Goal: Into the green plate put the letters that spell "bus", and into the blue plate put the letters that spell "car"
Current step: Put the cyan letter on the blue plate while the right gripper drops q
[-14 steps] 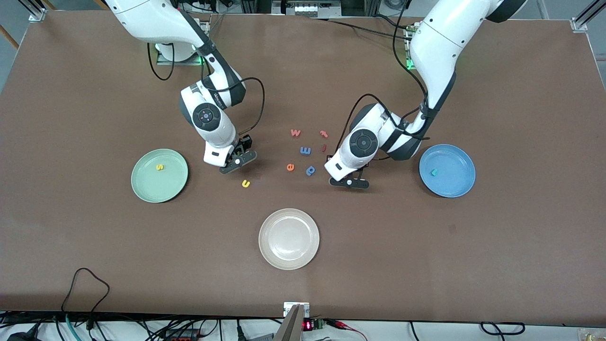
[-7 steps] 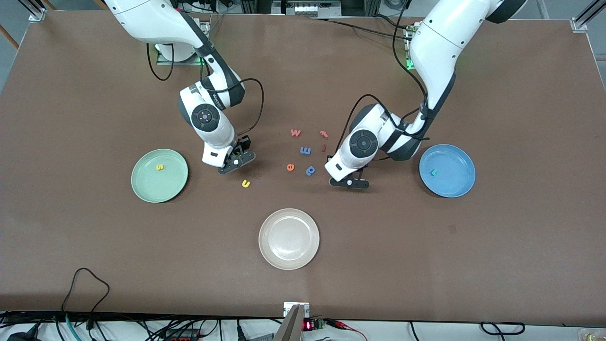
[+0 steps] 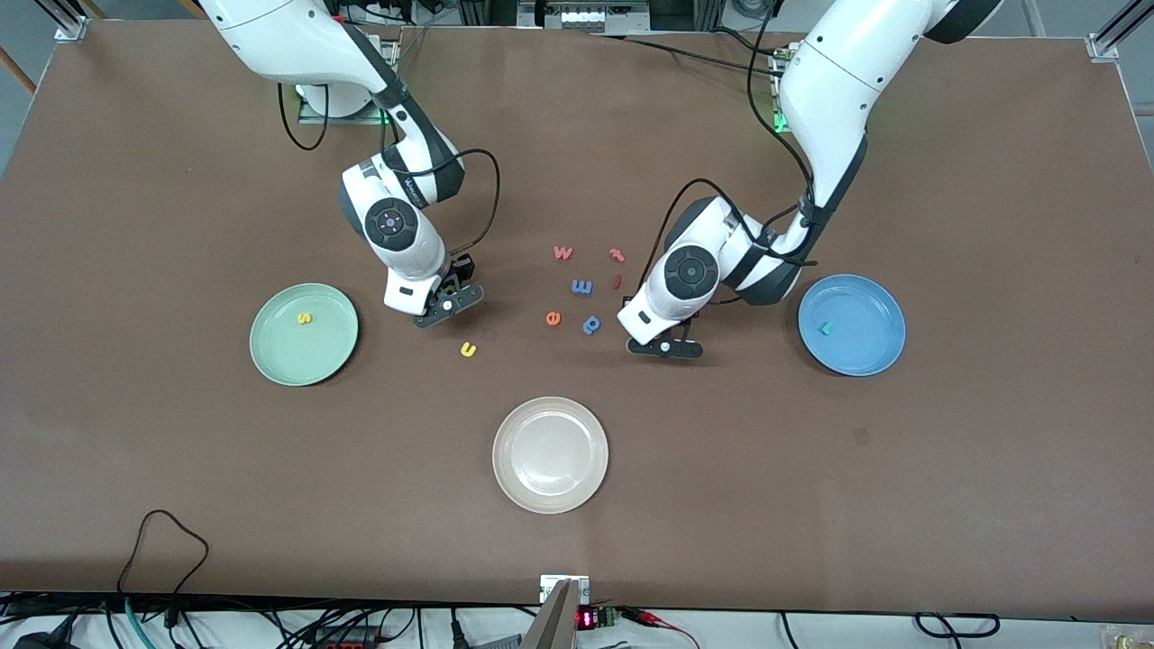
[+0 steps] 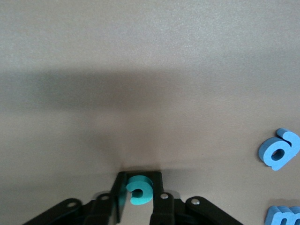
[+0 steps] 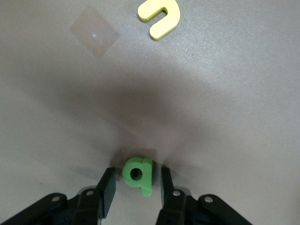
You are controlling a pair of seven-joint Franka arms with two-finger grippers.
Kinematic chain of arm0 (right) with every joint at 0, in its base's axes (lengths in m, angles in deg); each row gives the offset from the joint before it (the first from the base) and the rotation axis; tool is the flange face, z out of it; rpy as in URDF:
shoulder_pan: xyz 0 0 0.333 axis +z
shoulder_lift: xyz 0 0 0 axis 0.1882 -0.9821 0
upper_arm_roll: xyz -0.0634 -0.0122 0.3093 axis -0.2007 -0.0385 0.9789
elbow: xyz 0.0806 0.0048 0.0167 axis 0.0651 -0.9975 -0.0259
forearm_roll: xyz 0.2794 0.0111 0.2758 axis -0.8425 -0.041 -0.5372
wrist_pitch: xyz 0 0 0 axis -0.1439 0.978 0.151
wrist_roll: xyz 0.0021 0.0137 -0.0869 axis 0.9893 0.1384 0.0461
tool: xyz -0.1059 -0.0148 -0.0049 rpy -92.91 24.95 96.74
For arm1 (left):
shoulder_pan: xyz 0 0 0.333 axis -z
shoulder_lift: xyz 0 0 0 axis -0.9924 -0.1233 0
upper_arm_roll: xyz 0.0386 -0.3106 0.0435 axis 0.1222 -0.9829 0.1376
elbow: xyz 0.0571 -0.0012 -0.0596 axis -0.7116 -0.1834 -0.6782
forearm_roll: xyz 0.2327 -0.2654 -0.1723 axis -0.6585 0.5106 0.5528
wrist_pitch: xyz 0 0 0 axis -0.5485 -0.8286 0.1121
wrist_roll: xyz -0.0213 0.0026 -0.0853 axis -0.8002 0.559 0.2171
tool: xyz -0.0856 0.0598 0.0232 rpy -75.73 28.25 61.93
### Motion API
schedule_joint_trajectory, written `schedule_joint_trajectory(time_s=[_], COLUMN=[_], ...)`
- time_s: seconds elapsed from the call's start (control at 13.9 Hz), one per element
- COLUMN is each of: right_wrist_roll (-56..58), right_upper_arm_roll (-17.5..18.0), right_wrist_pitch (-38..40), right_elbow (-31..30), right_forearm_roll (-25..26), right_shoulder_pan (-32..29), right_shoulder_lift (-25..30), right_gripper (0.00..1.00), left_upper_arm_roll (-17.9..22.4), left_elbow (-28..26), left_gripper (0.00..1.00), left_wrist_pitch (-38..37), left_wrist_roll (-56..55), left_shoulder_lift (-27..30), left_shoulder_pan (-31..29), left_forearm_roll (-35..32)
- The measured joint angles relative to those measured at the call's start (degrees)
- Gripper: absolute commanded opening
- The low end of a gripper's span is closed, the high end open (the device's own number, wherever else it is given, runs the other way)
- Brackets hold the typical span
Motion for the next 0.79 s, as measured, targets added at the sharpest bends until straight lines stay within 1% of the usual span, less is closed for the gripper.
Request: schedule_joint_trajectory(time_s=[0.07,0.14,0.36,0.58,0.79], right_wrist_roll=[0.0,0.0,0.0,-0.1,-0.4], right_upper_arm_roll=[0.0,0.0,0.0,0.0,0.0], right_wrist_pitch=[0.0,0.0,-0.1,-0.1,-0.1], right_elbow=[0.0,0.0,0.0,0.0,0.0], right_forearm_roll=[0.0,0.0,0.0,0.0,0.0], right_shoulder_pan=[0.0,0.0,0.0,0.0,0.0], right_shoulder_lift=[0.0,0.0,0.0,0.1,0.1], right_gripper=[0.46,0.43,0.25,0.1,0.08], left_upper_arm_roll=[0.0,0.0,0.0,0.2,0.5], left_elbow=[0.0,0.0,0.4,1.6,1.9], left_gripper=[0.09,0.07,0.06,0.05,0.05], left_wrist_pitch=[0.0,0.0,-1.2,-6.1,-10.3], left_wrist_roll=[-0.1,-0.1,-0.1,0.5,4.5], left_shoulder_lift=[0.0,0.0,0.3,2.8,6.4], left_shoulder_pan=[0.0,0.0,-0.3,-2.4,-7.4], left_forearm_roll=[0.0,0.0,0.0,0.0,-0.1])
